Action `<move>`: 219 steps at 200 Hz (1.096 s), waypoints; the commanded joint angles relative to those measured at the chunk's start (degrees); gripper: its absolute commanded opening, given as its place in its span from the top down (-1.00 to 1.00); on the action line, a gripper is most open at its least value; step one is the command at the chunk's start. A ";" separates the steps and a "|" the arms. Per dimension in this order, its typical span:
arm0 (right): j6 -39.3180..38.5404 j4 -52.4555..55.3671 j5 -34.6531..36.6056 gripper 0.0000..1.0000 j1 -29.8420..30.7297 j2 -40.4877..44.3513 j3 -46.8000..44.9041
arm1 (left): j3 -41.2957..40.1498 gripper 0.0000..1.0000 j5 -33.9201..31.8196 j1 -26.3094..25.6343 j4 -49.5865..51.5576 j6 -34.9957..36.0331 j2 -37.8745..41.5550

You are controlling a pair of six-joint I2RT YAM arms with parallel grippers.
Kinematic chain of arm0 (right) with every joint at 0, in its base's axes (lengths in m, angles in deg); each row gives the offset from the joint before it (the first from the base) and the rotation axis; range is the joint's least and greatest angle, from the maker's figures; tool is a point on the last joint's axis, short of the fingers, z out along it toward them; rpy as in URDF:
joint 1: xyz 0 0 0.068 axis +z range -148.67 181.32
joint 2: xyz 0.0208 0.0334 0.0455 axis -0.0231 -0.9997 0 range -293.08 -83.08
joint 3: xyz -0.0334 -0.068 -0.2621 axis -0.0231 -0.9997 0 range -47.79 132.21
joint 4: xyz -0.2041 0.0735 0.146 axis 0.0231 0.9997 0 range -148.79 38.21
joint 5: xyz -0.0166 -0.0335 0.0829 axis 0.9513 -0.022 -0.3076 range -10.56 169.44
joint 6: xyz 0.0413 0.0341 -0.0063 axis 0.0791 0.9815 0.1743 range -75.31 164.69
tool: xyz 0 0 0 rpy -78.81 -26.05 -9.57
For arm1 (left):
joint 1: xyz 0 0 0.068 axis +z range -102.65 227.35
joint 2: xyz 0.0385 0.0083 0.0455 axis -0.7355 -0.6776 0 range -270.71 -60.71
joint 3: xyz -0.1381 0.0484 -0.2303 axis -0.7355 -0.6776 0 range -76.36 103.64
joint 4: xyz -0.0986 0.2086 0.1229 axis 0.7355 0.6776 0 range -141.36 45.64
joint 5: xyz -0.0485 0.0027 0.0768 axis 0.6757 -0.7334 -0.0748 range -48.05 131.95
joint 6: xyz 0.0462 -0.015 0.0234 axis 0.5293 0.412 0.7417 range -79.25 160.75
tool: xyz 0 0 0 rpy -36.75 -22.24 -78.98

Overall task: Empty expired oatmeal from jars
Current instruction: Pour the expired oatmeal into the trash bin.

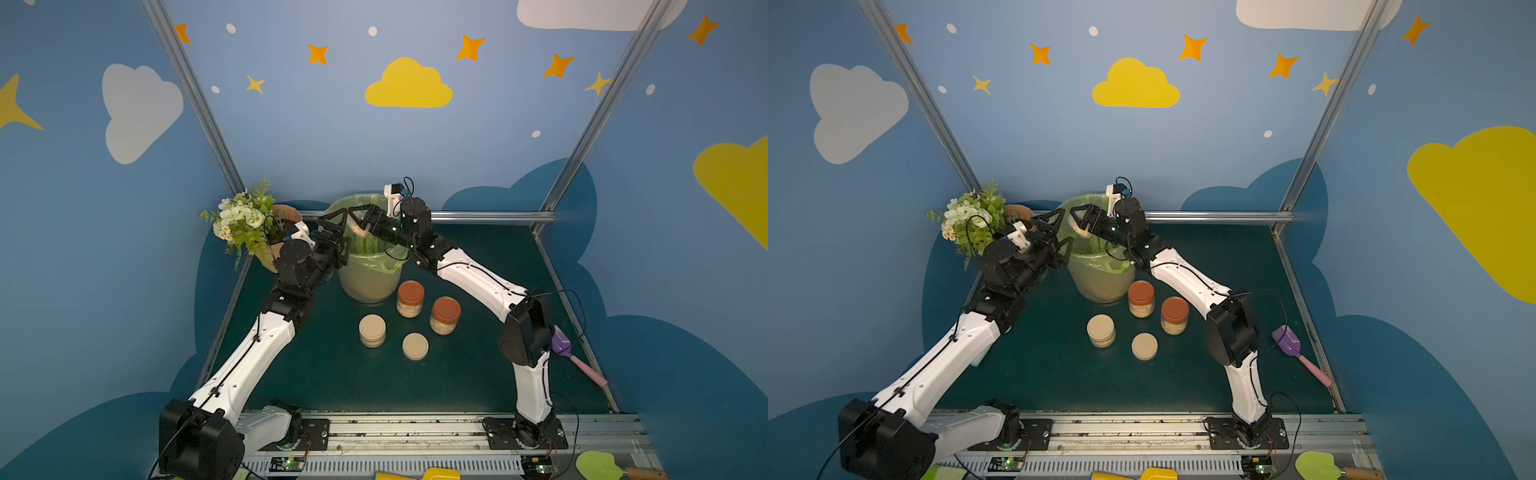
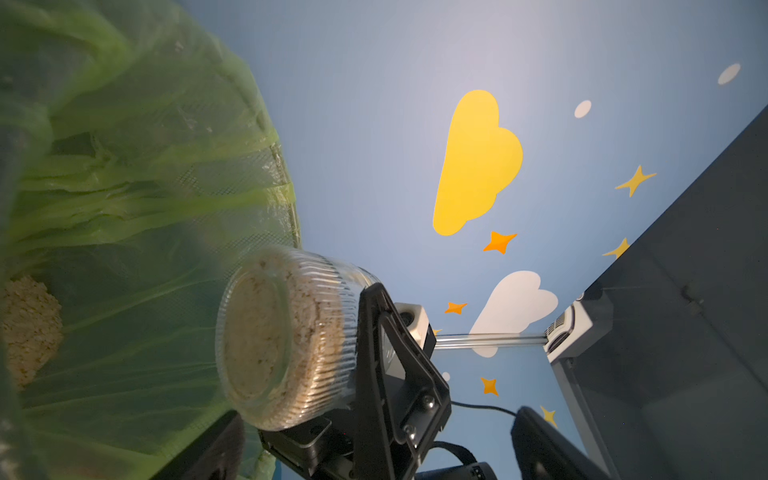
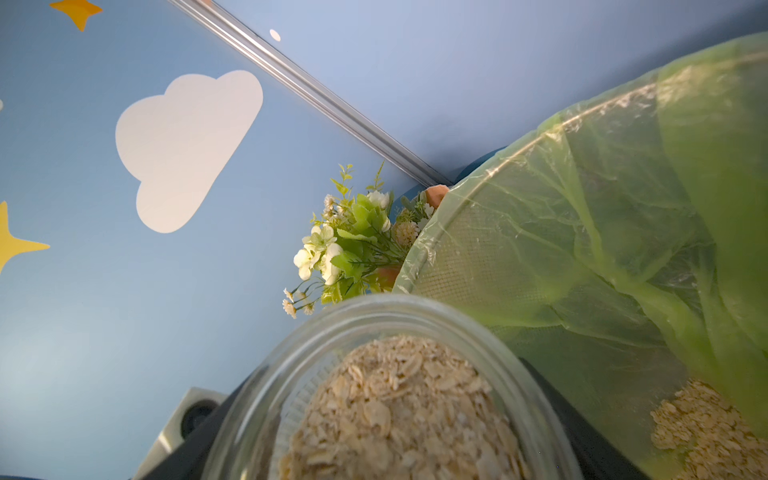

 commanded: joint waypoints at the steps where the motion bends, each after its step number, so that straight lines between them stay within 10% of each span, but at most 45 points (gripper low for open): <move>1: 1.43 -6.91 2.02 0.33 0.65 4.75 0.77 | 0.99 -1.00 -2.49 -0.61 -3.44 -6.92 -1.84; 219: 5.12 -12.33 10.21 0.31 3.96 3.10 1.66 | 7.11 -0.98 -17.20 -5.43 -7.73 -22.07 -10.13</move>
